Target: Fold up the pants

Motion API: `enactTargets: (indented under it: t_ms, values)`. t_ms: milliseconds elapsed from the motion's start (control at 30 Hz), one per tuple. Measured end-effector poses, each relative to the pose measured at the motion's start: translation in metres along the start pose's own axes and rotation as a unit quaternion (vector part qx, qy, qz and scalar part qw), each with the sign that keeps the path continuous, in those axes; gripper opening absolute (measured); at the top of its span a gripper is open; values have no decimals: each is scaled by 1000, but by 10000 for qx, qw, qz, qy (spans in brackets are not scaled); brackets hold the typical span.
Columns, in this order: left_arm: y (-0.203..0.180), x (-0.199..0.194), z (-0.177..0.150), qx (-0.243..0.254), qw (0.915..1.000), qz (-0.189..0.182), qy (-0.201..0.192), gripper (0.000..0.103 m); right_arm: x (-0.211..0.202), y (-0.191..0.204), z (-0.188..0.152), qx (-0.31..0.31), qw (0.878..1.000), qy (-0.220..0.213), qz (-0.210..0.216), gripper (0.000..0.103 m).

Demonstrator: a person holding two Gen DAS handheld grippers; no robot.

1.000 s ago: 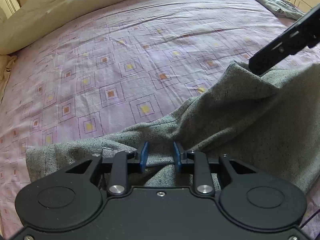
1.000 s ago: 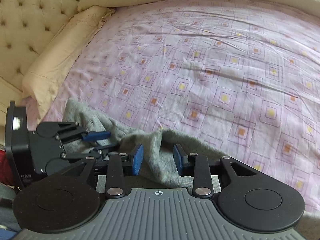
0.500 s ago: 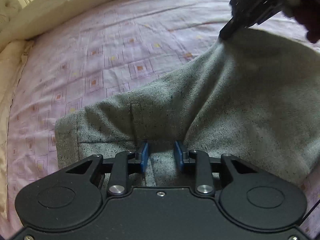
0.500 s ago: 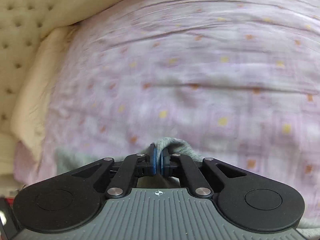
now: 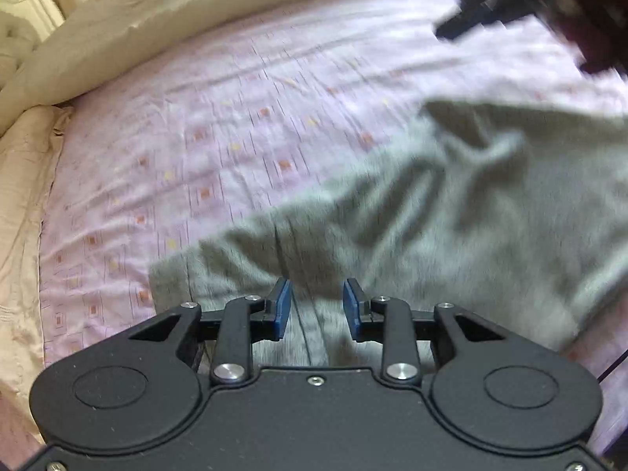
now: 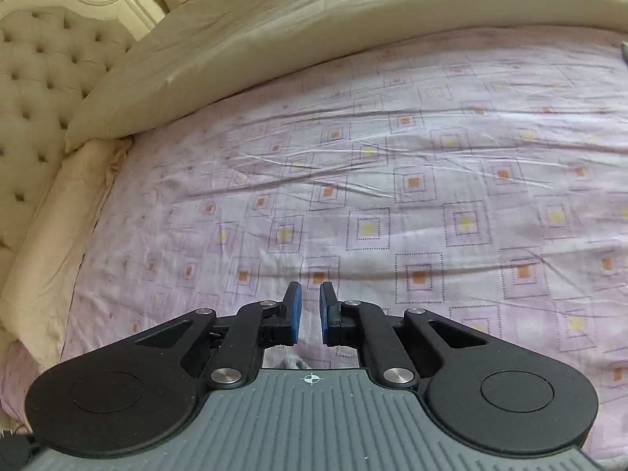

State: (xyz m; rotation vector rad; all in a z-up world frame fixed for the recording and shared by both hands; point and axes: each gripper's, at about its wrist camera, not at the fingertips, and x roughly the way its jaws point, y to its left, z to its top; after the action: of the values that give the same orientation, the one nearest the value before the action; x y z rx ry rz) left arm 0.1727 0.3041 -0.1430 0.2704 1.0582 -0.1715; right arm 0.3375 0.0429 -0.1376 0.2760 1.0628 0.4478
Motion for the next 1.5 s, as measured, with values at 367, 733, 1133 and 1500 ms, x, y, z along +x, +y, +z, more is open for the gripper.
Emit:
enactTargets:
  t_ms: [367, 733, 1133, 1500]
  values:
    - [-40, 17, -46, 1098, 9907, -279, 755, 42, 44, -2, -44, -161, 9905, 891, -1038, 5]
    - [-40, -6, -3, 104, 9986, -459, 225, 41, -25, 20, -131, -433, 9903, 1026, -827, 10]
    - [-60, -2, -16, 626, 9963, 124, 580, 43, -132, -51, -208, 1066, 9843, 352, -1361, 10]
    - [-171, -42, 19, 287, 9984, 428, 231, 44, -271, -254, -269, 3854, 8872, -1426, -2098, 33]
